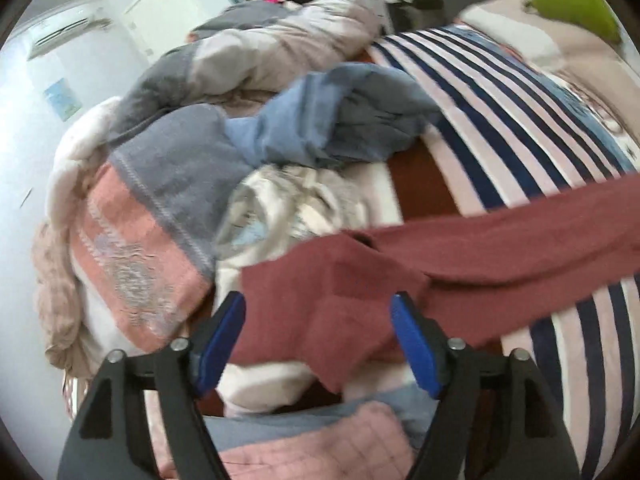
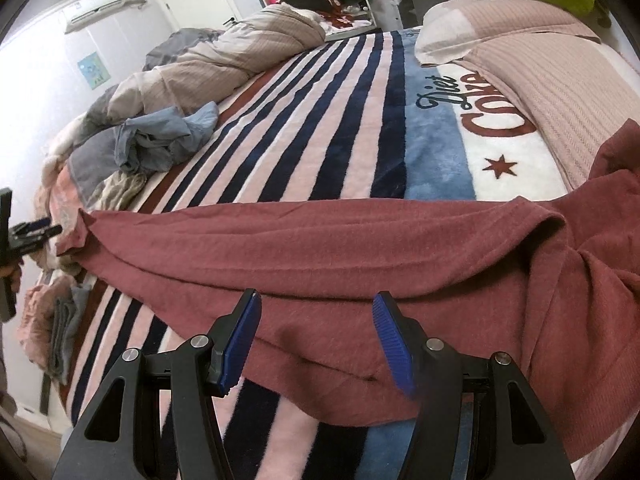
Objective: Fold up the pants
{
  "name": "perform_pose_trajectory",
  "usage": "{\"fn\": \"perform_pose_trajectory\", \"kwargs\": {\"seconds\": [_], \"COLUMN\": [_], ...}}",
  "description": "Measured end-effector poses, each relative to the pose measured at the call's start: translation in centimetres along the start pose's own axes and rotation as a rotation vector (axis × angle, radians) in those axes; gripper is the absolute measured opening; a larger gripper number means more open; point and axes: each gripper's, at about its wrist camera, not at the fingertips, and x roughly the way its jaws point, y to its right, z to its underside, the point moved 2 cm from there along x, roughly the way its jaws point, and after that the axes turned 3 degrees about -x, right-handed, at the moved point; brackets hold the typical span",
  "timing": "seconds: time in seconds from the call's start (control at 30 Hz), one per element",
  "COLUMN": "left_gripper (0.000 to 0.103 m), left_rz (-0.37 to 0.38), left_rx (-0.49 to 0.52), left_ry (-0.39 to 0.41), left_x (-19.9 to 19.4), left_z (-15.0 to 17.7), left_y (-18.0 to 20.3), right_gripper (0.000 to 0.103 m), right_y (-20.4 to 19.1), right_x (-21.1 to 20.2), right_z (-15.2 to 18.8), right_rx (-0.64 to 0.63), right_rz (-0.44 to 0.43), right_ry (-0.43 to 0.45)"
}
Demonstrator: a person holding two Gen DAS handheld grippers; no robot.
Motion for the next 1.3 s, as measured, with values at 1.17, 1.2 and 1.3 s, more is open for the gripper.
{"fn": "perform_pose_trajectory", "kwargs": {"seconds": [1.17, 1.2, 1.3], "left_gripper": [0.044, 0.045, 0.045], "left_rz": [0.020, 0.081, 0.252], "left_rx": [-0.286, -0.272, -0.260], "left_ry": [0.101, 0.096, 0.046], "left_x": [0.6, 0.1, 0.3], "left_z": [-0.5, -0.5, -0.3], "left_y": [-3.5, -1.6, 3.3], "right_gripper": [0.052, 0.046, 0.024], "right_y": [-1.0, -1.4, -2.7], "right_x": [1.6, 1.8, 2.7], "right_z": [0.2, 0.3, 0.2], "right_rx": [-0.044, -0.058, -0.130], "right_rz": [-0.067, -0.084, -0.117], "right_ry": [-0.021, -0.026, -0.045]}}
